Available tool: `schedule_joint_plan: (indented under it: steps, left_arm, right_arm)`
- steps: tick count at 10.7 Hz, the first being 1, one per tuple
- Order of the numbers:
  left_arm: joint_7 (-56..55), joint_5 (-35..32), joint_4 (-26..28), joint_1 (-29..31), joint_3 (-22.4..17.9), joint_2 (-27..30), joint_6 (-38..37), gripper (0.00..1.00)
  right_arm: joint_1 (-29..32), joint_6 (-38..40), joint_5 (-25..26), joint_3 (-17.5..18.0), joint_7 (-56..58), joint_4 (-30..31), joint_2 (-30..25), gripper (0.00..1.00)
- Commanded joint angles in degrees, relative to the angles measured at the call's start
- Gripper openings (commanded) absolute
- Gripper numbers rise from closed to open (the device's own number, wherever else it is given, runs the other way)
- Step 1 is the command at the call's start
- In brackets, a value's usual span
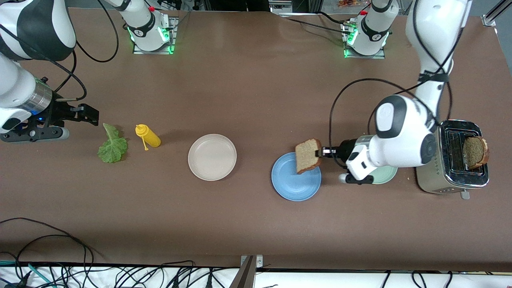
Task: Make sandwich in blue plate with both arms
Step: 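Lift the bread slice out and carry it to the blue plate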
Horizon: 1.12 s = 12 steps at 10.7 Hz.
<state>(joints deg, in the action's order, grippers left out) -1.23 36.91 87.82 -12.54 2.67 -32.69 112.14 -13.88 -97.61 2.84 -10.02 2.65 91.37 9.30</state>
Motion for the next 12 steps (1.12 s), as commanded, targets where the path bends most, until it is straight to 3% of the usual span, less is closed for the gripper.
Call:
schedule_joint_plan:
  steps: [1,3,12]
  left_arm:
    - [-2.97,5.63,-1.95,-1.97,-0.91,-2.90,1.94,0.00]
    - [-7.02,5.63,-4.93,-3.02,-0.91,-4.48,2.55,0.00]
    - [-6.33,5.63,-5.91,-4.95,-1.08,-8.88,9.58,0.00]
  right_arm:
    - [-0.18,-0.12,0.42,0.00,-0.01,0.21,-0.42,1.00]
    - [-0.18,-0.12,0.42,0.00,-0.01,0.21,-0.42,1.00]
    - [-0.71,-0.12,0.24,0.18,-0.19,0.83,-0.42,1.00]
